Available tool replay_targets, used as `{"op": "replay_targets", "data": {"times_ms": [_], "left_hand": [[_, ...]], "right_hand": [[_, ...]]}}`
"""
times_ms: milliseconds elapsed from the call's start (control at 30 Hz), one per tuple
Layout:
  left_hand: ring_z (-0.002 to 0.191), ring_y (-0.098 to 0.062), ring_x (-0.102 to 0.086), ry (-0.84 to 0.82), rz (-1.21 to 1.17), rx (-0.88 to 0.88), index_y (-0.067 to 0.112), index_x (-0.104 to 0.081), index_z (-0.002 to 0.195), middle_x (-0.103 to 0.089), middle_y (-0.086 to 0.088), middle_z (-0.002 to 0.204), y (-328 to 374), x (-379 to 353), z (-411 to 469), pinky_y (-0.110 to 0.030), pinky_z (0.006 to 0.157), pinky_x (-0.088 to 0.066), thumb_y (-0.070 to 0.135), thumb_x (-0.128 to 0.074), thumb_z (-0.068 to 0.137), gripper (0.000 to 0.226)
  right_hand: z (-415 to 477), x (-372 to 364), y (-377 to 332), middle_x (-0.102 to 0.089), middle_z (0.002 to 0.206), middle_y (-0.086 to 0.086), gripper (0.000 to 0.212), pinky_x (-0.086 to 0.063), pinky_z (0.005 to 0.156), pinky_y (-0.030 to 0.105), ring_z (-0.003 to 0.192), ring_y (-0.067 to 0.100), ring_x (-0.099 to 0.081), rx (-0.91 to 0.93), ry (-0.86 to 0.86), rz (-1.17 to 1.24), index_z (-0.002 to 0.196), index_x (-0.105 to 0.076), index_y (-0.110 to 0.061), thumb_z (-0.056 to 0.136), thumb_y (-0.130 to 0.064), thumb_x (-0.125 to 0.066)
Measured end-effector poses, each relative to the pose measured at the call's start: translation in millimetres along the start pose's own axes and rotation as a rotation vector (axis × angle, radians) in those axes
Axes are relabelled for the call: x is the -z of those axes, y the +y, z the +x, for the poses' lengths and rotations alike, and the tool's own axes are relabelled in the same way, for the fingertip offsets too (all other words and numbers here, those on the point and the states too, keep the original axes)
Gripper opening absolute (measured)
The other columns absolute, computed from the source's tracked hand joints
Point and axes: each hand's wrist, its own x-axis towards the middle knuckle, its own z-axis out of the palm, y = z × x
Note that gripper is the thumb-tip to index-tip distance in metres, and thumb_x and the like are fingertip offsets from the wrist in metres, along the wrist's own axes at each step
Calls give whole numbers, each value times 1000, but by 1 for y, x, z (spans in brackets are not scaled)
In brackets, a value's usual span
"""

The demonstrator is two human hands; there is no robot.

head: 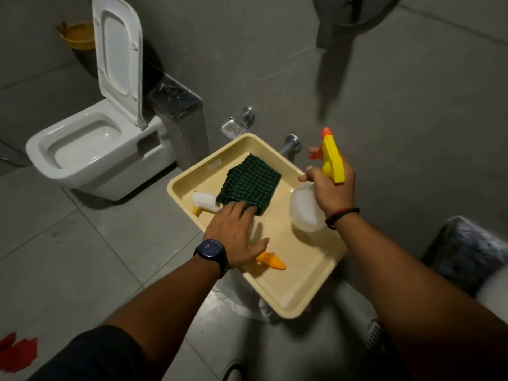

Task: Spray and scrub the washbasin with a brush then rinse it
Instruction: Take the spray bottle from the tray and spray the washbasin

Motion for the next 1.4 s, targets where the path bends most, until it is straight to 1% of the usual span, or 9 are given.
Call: {"op": "replay_targets", "data": {"times_ms": [67,200,500,667,800,967,1067,1233,1400], "left_hand": [[115,-27,-48,24,-29,-36,16,-51,125,-54,-9,126,24,11,2,-39,96,-41,66,-48,72,73],[118,-30,-48,49,-89,-132,17,-49,127,-54,-12,129,98,31,-1,-42,96,-42,64,-49,75,70],[122,-31,-45,17,-248,-370,16,-44,133,-49,-14,135,309,46,-36,-41,100,-39,61,-48,75,73],[137,-30,-27,-100,-245,-441,18,-27,142,-31,-12,150,385,23,-65,-44,113,-25,65,-50,75,85],[142,-27,-15,-120,-174,-417,16,-17,146,-20,-10,155,403,-2,-72,-44,116,-16,67,-45,76,91],[144,-25,-9,-77,-116,-404,13,-16,146,-19,-7,156,403,-12,-67,-42,118,-10,69,-38,78,91],[143,-24,-11,-42,-79,-428,14,-19,145,-24,-5,154,404,-13,-67,-41,117,-10,68,-39,77,90],[144,-23,-9,-70,-41,-468,14,-16,146,-23,-5,154,406,-13,-66,-39,117,-8,66,-44,76,92],[143,-24,-11,-79,-29,-469,14,-15,146,-24,-5,154,408,-12,-66,-39,117,-9,66,-47,75,93]], "right_hand": [[-1,28,-24,-62,98,9,68,-54,54,30,66,20,-59,-21,98,124,129,-51,-34,78,10,-57],[-25,103,-65,-58,87,7,67,-48,44,23,58,17,-51,-67,213,205,131,-50,-38,84,9,-53],[-154,334,-100,-53,59,-8,64,-48,44,32,55,26,-58,-262,325,-126,124,-60,-40,74,-2,-50],[-235,432,-90,-62,64,4,58,-46,45,31,46,30,-59,-522,354,-270,113,-66,-40,67,-9,-49],[-282,452,-74,-68,82,5,61,-43,39,26,39,31,-54,-704,209,-330,112,-65,-38,69,0,-46],[-296,439,-59,-58,67,20,50,-41,44,30,37,24,-43,-886,101,-185,112,-67,-14,70,-3,-43],[-287,431,-59,-59,66,16,59,-42,43,27,37,24,-43,-795,122,-193,117,-64,-38,76,-4,-39],[-282,450,-59,-68,76,12,52,-54,50,32,37,28,-56,-753,347,-350,118,-66,-26,76,-4,-45],[-303,480,-58,-61,72,15,42,-44,42,26,41,25,-50,-886,399,-354,114,-65,-15,79,-7,-43]]}}
